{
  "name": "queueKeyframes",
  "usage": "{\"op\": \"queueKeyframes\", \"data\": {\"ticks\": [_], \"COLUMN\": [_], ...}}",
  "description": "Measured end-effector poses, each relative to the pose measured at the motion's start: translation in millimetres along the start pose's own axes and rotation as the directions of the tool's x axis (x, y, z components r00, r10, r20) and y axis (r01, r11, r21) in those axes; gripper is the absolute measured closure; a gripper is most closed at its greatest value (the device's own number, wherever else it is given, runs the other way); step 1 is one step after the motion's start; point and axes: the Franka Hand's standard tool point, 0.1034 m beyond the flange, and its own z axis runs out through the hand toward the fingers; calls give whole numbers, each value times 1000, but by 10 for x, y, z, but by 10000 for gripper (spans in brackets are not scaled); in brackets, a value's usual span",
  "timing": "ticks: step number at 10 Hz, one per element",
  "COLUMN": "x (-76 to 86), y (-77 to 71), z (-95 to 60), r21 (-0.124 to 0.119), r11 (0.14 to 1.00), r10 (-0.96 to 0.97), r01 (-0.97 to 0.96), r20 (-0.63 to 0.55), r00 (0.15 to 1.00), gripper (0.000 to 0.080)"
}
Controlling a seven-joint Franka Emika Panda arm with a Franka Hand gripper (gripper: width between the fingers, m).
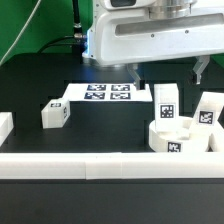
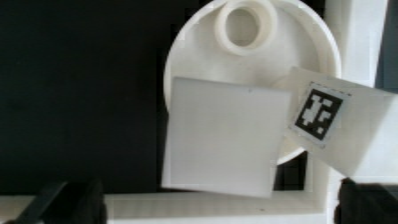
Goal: Assemble stool
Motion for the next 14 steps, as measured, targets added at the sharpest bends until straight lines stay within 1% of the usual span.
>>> {"op": "queueKeyframes", "data": {"ticks": [3, 6, 7, 8, 9, 12, 13, 14], "x": [23, 35, 48, 49, 49, 49, 49, 49], "y": [-10, 6, 2, 8, 10, 10, 10, 7], "z": [113, 139, 137, 136, 136, 136, 136, 136], "r21": [-6, -11, -13, -13, -13, -12, -11, -7], "r11": [1000, 1000, 1000, 1000, 1000, 1000, 999, 992], "r10": [-4, -6, -8, -7, -6, 19, 51, 127], "r01": [4, 6, 7, 6, 6, -19, -51, -127], "r20": [-11, -20, -28, -29, -29, -29, -29, -30], "r00": [1000, 1000, 1000, 1000, 1000, 999, 998, 991], "gripper": [150, 159, 370, 370, 466, 466, 466, 466]}}
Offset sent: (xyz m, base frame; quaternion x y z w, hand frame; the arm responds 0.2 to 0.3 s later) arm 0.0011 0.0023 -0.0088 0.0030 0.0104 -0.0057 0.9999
